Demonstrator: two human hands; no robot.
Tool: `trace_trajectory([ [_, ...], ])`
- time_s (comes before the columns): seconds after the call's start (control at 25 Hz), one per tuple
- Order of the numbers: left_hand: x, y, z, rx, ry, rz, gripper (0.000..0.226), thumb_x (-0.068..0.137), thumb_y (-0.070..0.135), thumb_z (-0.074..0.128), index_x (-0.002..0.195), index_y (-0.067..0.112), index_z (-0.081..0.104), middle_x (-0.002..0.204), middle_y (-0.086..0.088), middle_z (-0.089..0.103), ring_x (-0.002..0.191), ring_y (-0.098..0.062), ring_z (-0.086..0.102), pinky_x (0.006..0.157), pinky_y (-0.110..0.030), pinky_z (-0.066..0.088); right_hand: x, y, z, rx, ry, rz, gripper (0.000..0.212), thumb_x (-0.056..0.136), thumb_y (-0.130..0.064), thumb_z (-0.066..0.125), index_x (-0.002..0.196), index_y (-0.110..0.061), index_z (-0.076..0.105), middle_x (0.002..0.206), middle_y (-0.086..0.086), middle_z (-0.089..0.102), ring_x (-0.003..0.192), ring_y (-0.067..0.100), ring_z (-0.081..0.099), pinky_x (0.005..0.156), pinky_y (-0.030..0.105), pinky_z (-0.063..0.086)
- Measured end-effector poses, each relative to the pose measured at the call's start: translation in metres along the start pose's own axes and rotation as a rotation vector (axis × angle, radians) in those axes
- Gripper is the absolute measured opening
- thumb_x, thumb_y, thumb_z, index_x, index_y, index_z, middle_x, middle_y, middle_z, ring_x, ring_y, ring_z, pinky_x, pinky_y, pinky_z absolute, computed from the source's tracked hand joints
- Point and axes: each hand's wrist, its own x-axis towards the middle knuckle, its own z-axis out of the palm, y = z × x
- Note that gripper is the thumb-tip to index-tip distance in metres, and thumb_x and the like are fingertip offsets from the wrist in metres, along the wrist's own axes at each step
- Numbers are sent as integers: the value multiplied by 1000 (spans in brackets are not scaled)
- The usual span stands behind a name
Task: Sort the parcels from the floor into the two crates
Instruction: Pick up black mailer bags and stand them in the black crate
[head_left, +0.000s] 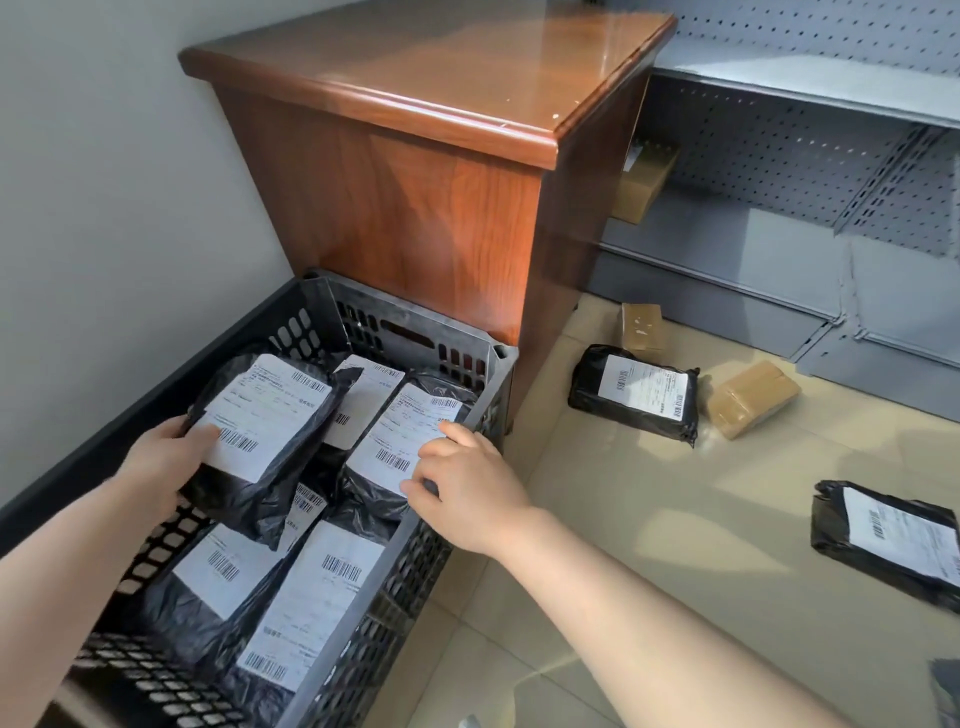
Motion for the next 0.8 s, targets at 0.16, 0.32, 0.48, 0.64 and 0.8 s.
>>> trace_trajectory([
  [0.16,11,-2,16,66,-6,-34,36,98,20,56,133,11,53,122,-9,62,101,-30,60,90,-43,49,2,1,9,-27,46,-3,41,103,-37,38,81,-14,64,120,-2,62,148,21,20,120,42,14],
  [0.32,18,-12,2,187,-124,-153,33,99,15,53,132,14,52,118,-10,62,105,-29,58,96,-44,47,2,3,13,-43,80,-32,41,102,-36,39,79,-13,63,116,-1,63,146,22,22,119,40,17],
  [0.48,18,-25,-19,541,-128,-176,31,99,9,45,130,5,50,128,-18,51,120,-36,48,94,-43,44,3,6,20,-30,138,-40,50,96,-43,25,78,-15,62,113,1,64,145,26,27,118,43,22],
  [0.64,16,-40,-32,914,-112,-140,44,97,8,41,139,-2,43,141,-22,46,130,-36,41,102,-41,37,3,5,20,-62,120,-30,64,93,-47,17,95,-11,70,119,1,63,145,25,26,118,43,21],
  [0.8,12,-51,-26,988,-168,-137,60,92,15,53,147,2,33,144,-22,44,130,-36,42,106,-39,36,2,5,18,-73,94,-15,48,102,-39,31,102,-10,70,123,2,61,146,24,23,119,44,20],
])
